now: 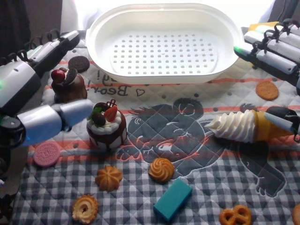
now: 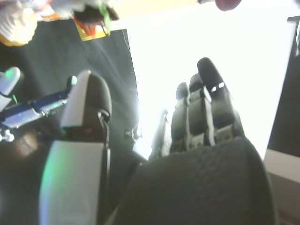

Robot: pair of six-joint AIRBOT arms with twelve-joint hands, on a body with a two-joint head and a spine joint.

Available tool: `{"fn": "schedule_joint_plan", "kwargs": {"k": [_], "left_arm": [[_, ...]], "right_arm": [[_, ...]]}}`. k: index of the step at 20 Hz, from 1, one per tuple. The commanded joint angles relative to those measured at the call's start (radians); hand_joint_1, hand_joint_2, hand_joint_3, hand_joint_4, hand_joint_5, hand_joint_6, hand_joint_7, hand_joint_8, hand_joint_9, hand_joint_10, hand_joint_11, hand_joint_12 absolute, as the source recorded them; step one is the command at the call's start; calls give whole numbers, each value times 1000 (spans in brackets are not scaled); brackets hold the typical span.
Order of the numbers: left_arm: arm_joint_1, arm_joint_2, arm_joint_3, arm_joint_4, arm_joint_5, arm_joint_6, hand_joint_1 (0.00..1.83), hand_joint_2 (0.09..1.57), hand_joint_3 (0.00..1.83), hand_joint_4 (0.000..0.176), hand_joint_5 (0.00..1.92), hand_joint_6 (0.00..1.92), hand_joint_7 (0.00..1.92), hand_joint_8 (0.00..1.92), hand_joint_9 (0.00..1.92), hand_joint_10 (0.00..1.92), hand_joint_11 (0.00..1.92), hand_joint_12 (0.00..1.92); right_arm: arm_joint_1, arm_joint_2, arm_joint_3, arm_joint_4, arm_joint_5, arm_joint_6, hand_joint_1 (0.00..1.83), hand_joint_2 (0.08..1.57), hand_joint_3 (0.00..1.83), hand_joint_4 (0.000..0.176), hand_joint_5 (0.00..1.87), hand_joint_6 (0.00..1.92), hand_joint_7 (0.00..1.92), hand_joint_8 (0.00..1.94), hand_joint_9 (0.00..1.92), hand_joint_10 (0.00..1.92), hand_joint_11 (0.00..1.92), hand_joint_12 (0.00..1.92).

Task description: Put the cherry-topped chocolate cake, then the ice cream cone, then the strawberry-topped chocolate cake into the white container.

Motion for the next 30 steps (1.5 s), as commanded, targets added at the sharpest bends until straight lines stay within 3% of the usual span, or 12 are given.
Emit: {"fn": "schedule_joint_plan", "kwargs": {"k": [1, 3, 6, 9, 12, 14, 15, 17, 21, 27, 28, 30], "left_arm": [[-16, -1, 6, 23, -111, -2, 431, 1337, 9, 7, 32, 2, 40, 2, 18, 3, 0, 583], [-16, -7, 8, 23, -105, -2, 437, 1333, 0, 10, 42, 0, 13, 4, 0, 0, 0, 384], [-18, -14, 10, 21, -101, -2, 454, 1312, 0, 0, 46, 0, 31, 4, 0, 0, 0, 423], [-29, -14, 32, -24, -73, -2, 527, 1300, 0, 0, 32, 3, 0, 0, 0, 0, 0, 223], [-49, -31, 65, -103, -48, 37, 637, 1232, 0, 25, 18, 0, 15, 2, 14, 4, 0, 590], [-88, -68, 95, -161, 3, 128, 728, 1194, 0, 18, 30, 2, 23, 2, 12, 1, 0, 548], [-104, -84, 107, -182, 27, 167, 747, 1172, 0, 57, 36, 1, 4, 0, 2, 0, 0, 440], [-140, -125, 143, -236, 84, 251, 880, 1146, 0, 58, 69, 4, 0, 0, 8, 3, 0, 895], [-187, -194, 230, -344, 180, 353, 960, 1133, 0, 66, 63, 1, 0, 0, 0, 0, 0, 757], [-198, -227, 304, -424, 246, 354, 1017, 1123, 2, 30, 116, 3, 17, 2, 25, 5, 0, 886], [-200, -236, 319, -433, 260, 354, 1005, 1116, 0, 41, 132, 4, 40, 4, 42, 9, 0, 912], [-206, -252, 344, -451, 287, 354, 1033, 1122, 1, 30, 186, 10, 78, 6, 66, 11, 0, 895]], "right_arm": [[3, 2, 7, 0, 121, -7, 589, 1296, 21, 0, 0, 0, 0, 0, 0, 0, 0, 8], [-3, -6, 10, 1, 119, -7, 608, 1292, 12, 0, 0, 0, 0, 0, 0, 0, 38, 25], [-2, -10, 11, 3, 120, -7, 631, 1294, 7, 0, 0, 0, 0, 0, 0, 0, 1, 5], [-2, -8, 10, 5, 121, -7, 607, 1293, 5, 0, 0, 0, 0, 0, 0, 0, 22, 13], [-2, -7, 7, 6, 121, -7, 648, 1289, 1, 0, 0, 0, 0, 0, 0, 0, 5, 17], [-3, -7, 5, 8, 122, -7, 613, 1300, 0, 0, 0, 0, 0, 0, 0, 0, 0, 256], [-4, -7, 4, 10, 123, -7, 612, 1305, 0, 0, 0, 0, 0, 0, 0, 0, 0, 217], [-8, -5, 2, 15, 126, -7, 640, 1302, 0, 0, 0, 0, 0, 0, 0, 0, 0, 291], [-18, -1, -3, 21, 133, -7, 650, 1275, 0, 0, 0, 0, 0, 0, 0, 0, 0, 582], [-29, -1, -7, 30, 143, -6, 715, 1265, 1, 0, 0, 0, 0, 0, 0, 0, 0, 340], [-31, -1, -7, 32, 144, -6, 688, 1272, 3, 0, 0, 0, 0, 0, 0, 0, 0, 325], [-34, -1, -8, 34, 147, -6, 637, 1275, 0, 0, 0, 0, 0, 0, 0, 0, 0, 752]]}}
